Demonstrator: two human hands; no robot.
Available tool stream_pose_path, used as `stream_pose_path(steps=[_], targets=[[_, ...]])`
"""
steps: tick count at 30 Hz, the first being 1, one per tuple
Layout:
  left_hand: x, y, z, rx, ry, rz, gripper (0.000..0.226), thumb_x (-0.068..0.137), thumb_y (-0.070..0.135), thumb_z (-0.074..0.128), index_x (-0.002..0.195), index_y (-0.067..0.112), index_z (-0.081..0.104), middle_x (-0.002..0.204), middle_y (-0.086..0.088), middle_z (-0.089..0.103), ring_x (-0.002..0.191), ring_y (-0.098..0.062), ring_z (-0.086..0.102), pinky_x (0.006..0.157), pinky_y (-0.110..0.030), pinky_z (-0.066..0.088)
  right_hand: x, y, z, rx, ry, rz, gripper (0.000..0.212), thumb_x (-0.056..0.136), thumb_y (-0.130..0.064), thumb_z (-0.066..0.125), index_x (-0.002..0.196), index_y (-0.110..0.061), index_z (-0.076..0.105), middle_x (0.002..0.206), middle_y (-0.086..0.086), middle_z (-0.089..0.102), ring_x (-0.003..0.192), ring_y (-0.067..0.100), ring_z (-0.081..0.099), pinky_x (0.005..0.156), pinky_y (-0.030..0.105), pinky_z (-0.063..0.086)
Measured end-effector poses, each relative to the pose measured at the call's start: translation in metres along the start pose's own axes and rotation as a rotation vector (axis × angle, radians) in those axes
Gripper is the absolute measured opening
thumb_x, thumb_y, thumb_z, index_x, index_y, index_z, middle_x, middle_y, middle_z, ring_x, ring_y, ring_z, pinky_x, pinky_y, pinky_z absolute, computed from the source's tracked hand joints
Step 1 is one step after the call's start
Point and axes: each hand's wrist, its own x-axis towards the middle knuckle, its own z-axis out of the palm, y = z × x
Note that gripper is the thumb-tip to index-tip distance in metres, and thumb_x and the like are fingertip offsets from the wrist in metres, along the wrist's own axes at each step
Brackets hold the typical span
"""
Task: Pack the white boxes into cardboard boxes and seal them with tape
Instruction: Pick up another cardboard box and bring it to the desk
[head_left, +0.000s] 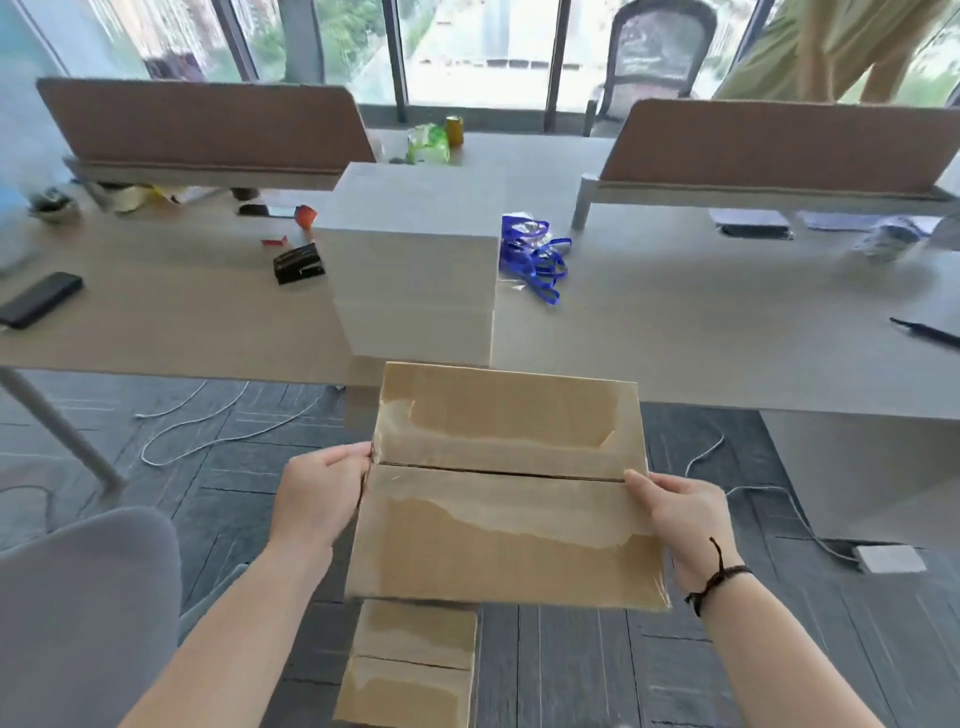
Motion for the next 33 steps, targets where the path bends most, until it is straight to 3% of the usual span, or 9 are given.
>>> stream_pose_path(steps=[5, 9, 12, 14, 21, 27, 30, 33], targets=[[-0.035, 0.048, 0.073, -0.059, -0.041, -0.011, 0.028, 0.083, 0.0, 0.062, 0.084, 0.02, 0.083, 0.086, -0.004, 0.079, 0.092, -0.03, 0.074, 0.092, -0.048, 0.058, 0.046, -0.007, -0.089, 0.006, 0.01, -0.061, 0.019, 0.083, -0.038, 0.081, 0.065, -0.034, 0.076, 0.074, -0.014, 0.077, 0.088, 0.019, 0.073, 0.09, 0.051, 0.058], [-0.057, 0.077, 0.147, -0.058, -0.073, 0.039, 0.022, 0.087, -0.002, 0.068, 0.091, 0.016, 0.08, 0.084, -0.005, 0.079, 0.082, -0.024, 0.074, 0.078, -0.037, 0.063, 0.083, -0.013, -0.162, -0.008, 0.057, -0.098, 0.024, 0.082, -0.041, 0.081, 0.059, -0.04, 0.075, 0.073, -0.015, 0.076, 0.085, 0.019, 0.072, 0.087, 0.051, 0.058], [-0.066, 0.093, 0.199, -0.05, -0.065, 0.084, 0.019, 0.084, 0.003, 0.076, 0.09, 0.021, 0.08, 0.088, -0.002, 0.079, 0.093, -0.026, 0.074, 0.094, -0.046, 0.057, 0.104, -0.016, -0.209, 0.005, 0.083, -0.09, 0.029, 0.084, -0.037, 0.081, 0.056, -0.04, 0.075, 0.069, -0.017, 0.075, 0.083, 0.02, 0.072, 0.085, 0.05, 0.059], [-0.074, 0.103, 0.228, -0.06, -0.064, 0.093, 0.018, 0.085, 0.003, 0.076, 0.096, 0.016, 0.079, 0.09, -0.002, 0.077, 0.094, -0.023, 0.072, 0.097, -0.044, 0.055, 0.116, -0.018, -0.236, -0.013, 0.109, -0.088, 0.025, 0.084, -0.039, 0.08, 0.059, -0.037, 0.076, 0.068, -0.018, 0.074, 0.083, 0.018, 0.072, 0.085, 0.048, 0.059], [-0.063, 0.137, 0.31, -0.068, -0.115, 0.081, 0.017, 0.084, 0.0, 0.077, 0.092, 0.015, 0.077, 0.089, -0.004, 0.076, 0.078, -0.018, 0.068, 0.073, -0.028, 0.053, 0.171, -0.025, -0.294, -0.044, 0.162, -0.059, 0.013, 0.081, -0.044, 0.08, 0.069, -0.039, 0.08, 0.071, -0.015, 0.076, 0.081, 0.02, 0.072, 0.084, 0.046, 0.059], [-0.012, 0.155, 0.387, -0.102, -0.166, -0.016, 0.017, 0.084, -0.004, 0.075, 0.091, 0.011, 0.074, 0.088, -0.011, 0.075, 0.081, -0.025, 0.068, 0.081, -0.036, 0.056, 0.244, -0.036, -0.317, -0.162, 0.17, -0.031, 0.022, 0.088, -0.038, 0.075, 0.071, -0.025, 0.08, 0.07, -0.006, 0.076, 0.078, 0.024, 0.071, 0.075, 0.04, 0.056], [0.027, 0.162, 0.441, -0.117, -0.202, -0.075, 0.016, 0.084, -0.006, 0.074, 0.094, 0.007, 0.074, 0.083, -0.012, 0.073, 0.076, -0.024, 0.065, 0.07, -0.031, 0.054, 0.3, -0.042, -0.326, -0.219, 0.18, 0.007, 0.023, 0.091, -0.035, 0.071, 0.073, -0.026, 0.08, 0.072, -0.007, 0.075, 0.077, 0.022, 0.069, 0.068, 0.032, 0.051], [0.064, 0.171, 0.496, -0.136, -0.219, -0.133, 0.016, 0.083, -0.008, 0.074, 0.093, 0.005, 0.074, 0.082, -0.012, 0.073, 0.075, -0.025, 0.065, 0.069, -0.031, 0.054, 0.361, -0.049, -0.334, -0.25, 0.209, 0.061, 0.022, 0.092, -0.035, 0.069, 0.074, -0.027, 0.079, 0.073, -0.01, 0.075, 0.08, 0.022, 0.07, 0.075, 0.035, 0.054]])
